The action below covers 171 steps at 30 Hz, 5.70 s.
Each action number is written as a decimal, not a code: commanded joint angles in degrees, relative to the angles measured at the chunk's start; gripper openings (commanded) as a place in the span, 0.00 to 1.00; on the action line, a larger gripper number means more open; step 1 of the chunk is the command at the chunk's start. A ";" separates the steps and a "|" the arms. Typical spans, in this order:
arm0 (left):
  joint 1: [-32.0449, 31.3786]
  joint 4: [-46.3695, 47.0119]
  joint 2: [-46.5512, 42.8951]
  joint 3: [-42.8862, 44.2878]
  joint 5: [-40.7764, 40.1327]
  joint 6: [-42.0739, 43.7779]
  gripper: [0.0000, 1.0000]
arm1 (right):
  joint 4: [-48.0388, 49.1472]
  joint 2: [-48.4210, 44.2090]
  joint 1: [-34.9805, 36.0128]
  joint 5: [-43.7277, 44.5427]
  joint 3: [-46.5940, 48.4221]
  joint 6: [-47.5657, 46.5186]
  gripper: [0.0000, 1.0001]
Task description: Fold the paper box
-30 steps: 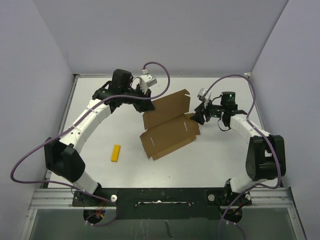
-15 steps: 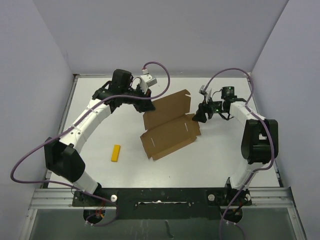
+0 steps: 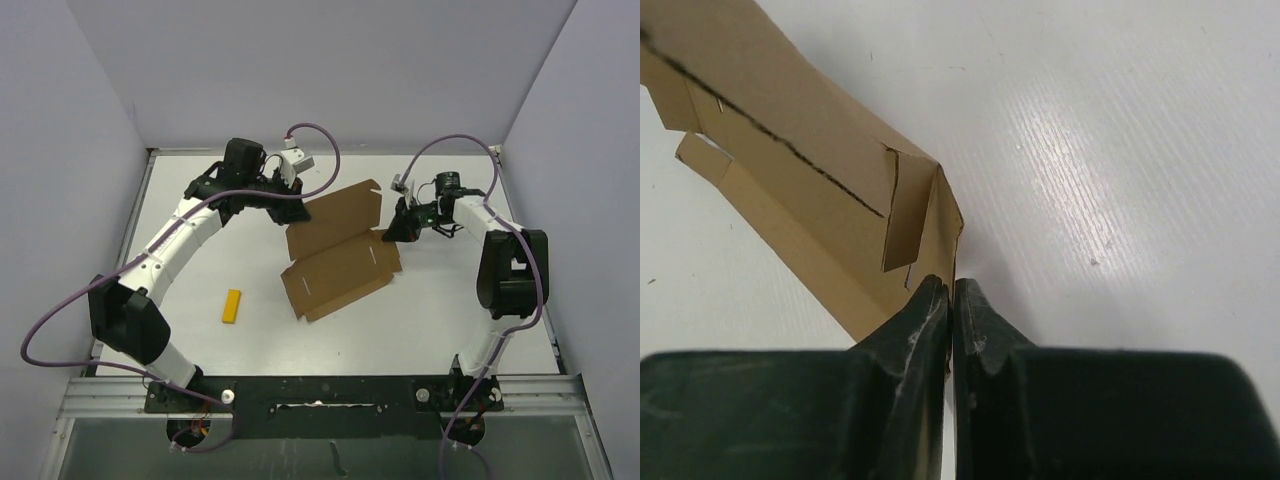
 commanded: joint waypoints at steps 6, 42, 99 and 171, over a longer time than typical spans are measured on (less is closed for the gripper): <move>-0.24 3.91 -6.74 2.85 3.54 -4.69 0.00 | 32.35 -16.82 0.76 -3.12 -14.31 9.62 0.00; -1.57 7.29 -3.91 -4.14 3.61 -3.71 0.00 | 93.31 -15.52 8.92 16.25 -45.33 21.38 0.12; -1.79 3.04 -3.16 -1.45 1.43 -1.17 0.00 | 46.16 -11.75 -3.51 -7.33 -21.21 5.53 0.22; 6.91 22.69 -6.13 -9.49 3.48 -24.01 0.06 | 1.53 -7.60 4.75 6.00 2.93 3.88 0.00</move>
